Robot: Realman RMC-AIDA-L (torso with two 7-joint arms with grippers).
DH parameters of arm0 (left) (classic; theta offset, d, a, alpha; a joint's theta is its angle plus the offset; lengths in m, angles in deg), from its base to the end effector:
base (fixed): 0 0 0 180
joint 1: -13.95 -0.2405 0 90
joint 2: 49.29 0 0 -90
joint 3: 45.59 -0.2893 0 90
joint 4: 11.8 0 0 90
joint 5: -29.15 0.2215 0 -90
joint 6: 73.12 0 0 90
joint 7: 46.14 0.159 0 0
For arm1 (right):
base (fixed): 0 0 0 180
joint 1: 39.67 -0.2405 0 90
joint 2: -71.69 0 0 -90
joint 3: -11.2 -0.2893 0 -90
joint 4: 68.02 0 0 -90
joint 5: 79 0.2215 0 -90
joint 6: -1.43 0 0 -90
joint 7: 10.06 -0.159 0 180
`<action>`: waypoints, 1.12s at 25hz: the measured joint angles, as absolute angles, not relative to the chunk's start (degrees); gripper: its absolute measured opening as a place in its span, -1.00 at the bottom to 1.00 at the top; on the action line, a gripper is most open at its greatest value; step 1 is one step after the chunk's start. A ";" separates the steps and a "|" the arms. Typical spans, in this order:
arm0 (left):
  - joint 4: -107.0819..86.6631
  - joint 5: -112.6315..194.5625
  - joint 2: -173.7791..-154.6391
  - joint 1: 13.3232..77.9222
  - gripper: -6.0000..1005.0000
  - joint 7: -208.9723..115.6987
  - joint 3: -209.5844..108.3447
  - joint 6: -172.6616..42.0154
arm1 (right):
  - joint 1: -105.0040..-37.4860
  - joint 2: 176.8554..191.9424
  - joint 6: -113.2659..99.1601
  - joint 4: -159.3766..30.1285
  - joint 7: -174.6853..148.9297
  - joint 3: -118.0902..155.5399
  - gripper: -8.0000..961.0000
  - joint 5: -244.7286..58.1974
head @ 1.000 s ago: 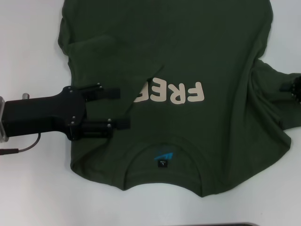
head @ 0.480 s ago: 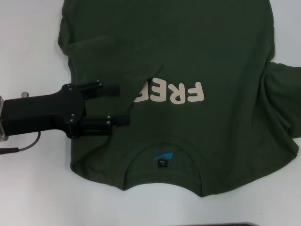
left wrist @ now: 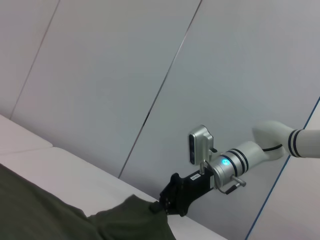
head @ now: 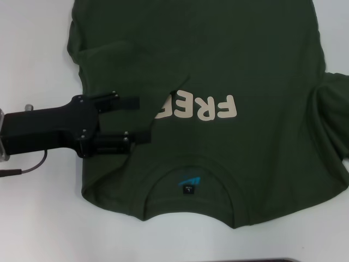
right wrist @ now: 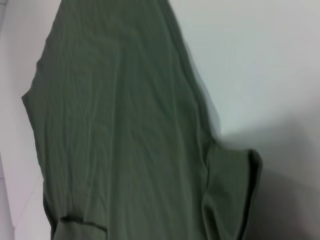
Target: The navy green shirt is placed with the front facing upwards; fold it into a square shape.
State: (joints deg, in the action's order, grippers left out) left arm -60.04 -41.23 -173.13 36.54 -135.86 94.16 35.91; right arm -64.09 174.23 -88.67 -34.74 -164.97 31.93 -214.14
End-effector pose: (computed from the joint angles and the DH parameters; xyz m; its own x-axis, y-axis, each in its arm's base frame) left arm -0.2622 0.2912 -0.0216 0.6605 0.4384 0.6095 0.4413 -0.8835 0.1571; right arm 0.4263 0.3193 0.1102 -0.4186 -0.7900 -0.4480 -0.9082 0.3638 0.2070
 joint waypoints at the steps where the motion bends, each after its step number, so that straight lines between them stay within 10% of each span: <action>1: -60.07 -41.30 -173.13 36.54 0.80 -135.87 94.16 35.90 | -63.86 174.12 -88.92 -34.69 -165.07 31.94 -0.96 -214.20; 28: -60.20 -41.87 -173.13 36.28 0.80 -135.88 94.16 35.87 | -64.73 174.43 -95.72 -31.33 -166.25 29.55 -0.96 -215.41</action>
State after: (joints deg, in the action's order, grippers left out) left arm -60.20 -41.87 -173.13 36.28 -135.88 94.16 35.87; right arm -64.73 174.43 -95.72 -31.33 -166.25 29.55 -215.41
